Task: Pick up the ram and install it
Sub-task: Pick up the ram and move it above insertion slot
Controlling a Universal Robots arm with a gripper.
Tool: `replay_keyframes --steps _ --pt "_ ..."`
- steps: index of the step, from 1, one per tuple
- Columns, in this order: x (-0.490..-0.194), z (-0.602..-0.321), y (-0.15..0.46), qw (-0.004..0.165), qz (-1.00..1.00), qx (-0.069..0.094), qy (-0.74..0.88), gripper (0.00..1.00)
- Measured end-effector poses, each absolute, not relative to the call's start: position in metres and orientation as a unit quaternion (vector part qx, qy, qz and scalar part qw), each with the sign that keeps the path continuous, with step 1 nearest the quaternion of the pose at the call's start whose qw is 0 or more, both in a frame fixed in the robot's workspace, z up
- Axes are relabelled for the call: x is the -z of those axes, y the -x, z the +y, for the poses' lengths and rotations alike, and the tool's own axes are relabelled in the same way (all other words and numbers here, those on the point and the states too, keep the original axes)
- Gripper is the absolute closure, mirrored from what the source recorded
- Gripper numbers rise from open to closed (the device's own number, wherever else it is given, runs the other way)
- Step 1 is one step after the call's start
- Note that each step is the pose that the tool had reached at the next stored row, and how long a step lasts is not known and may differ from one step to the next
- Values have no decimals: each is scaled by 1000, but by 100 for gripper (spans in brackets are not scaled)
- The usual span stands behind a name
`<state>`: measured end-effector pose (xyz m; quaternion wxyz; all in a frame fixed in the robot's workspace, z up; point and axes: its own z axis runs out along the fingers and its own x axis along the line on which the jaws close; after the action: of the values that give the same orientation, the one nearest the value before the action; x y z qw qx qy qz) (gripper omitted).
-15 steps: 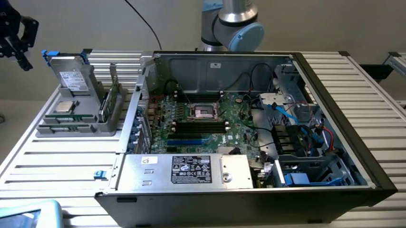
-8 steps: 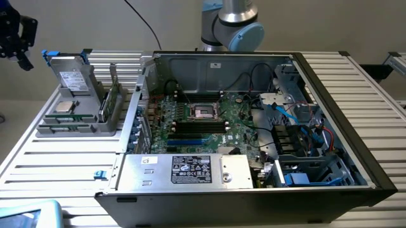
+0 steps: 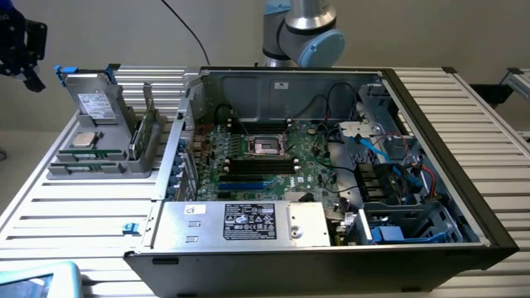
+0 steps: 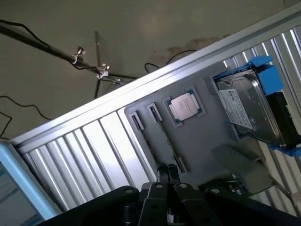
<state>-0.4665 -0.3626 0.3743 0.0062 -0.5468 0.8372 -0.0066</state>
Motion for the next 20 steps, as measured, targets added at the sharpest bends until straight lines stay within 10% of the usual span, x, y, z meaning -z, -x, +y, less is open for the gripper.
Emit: replay_keyframes --steps 20 --pt "-374 -363 466 9 774 8 633 89"
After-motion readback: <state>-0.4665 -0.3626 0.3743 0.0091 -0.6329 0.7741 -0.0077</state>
